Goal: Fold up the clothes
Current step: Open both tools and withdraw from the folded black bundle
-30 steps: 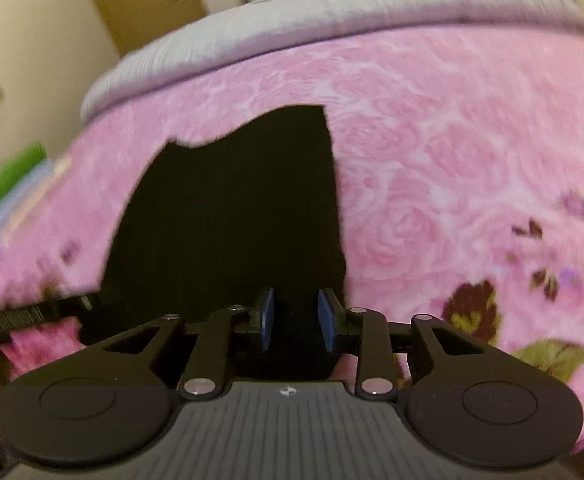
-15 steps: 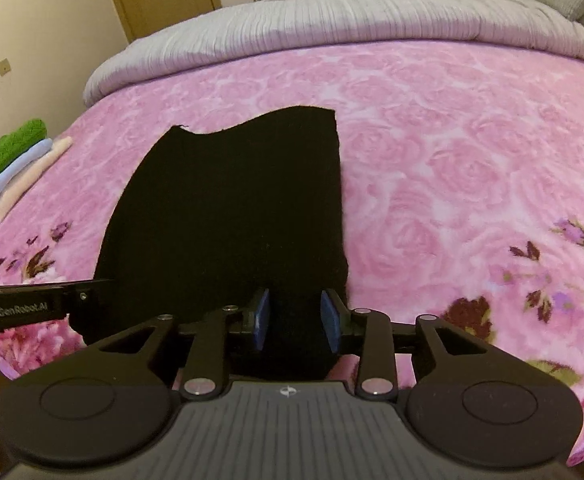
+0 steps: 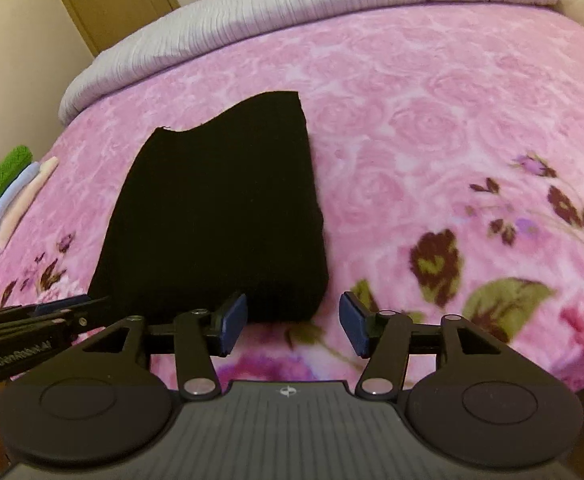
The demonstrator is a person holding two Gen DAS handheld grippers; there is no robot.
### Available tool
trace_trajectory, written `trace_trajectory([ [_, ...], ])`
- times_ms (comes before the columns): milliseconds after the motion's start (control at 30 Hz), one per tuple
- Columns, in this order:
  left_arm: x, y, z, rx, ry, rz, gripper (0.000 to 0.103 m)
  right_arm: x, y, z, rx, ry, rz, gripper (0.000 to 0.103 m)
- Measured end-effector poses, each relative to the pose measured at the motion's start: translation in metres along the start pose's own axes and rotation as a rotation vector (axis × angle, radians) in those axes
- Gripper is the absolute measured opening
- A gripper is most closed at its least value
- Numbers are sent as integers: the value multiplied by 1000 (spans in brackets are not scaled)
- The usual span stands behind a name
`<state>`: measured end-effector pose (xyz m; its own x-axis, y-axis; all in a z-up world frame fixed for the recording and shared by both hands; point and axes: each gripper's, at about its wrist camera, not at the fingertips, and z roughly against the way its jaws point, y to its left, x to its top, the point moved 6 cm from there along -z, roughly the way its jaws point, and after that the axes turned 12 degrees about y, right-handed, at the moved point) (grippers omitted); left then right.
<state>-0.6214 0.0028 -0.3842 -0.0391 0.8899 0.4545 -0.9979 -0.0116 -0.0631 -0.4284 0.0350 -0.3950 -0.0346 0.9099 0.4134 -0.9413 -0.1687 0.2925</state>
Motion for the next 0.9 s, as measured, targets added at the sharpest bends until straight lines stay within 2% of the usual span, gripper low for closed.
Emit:
trace_trajectory([
  [433, -23, -17, 43, 38, -74, -50, 46, -19, 4, 42, -106, -60, 13, 86],
  [900, -46, -22, 82, 45, -147, -61, 57, -34, 28, 77, -168, -114, 68, 88],
])
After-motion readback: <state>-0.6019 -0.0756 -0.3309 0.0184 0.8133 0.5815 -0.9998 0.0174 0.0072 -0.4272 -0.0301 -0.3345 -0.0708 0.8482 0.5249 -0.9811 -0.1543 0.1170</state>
